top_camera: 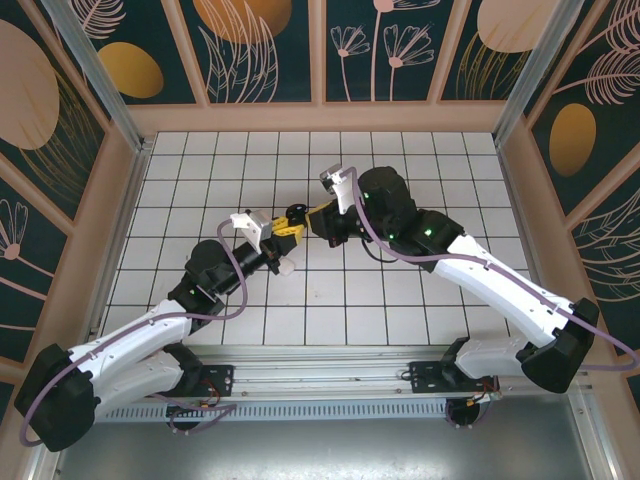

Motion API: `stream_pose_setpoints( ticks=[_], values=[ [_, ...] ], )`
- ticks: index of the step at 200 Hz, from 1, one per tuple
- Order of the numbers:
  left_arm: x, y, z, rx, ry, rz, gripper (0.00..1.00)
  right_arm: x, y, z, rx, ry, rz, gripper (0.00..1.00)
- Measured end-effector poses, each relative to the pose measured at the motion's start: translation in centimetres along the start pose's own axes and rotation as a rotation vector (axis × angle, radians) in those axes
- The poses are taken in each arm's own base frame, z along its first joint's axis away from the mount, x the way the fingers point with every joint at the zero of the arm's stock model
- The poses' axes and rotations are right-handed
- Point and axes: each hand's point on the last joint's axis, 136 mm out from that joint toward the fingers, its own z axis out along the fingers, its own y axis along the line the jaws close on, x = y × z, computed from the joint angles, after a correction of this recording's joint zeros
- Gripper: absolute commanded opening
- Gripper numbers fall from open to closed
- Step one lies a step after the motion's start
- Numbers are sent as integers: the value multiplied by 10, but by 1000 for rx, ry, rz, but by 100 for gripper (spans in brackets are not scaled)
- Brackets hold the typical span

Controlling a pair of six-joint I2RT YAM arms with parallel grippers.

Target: Insert wireless bluetooth earbuds into charging case

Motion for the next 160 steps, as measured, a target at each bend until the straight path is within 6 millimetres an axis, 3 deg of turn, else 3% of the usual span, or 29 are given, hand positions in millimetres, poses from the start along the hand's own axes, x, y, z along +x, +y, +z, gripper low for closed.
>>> stream_pose_setpoints(
  ticks=[94,160],
  values=[
    [5,3,0,-10,22,-3,0,3,-2,4,5,34,-77,12],
    [5,-1,0,17,27,3,0,6,7,4,-70,49,-138,12]
  ],
)
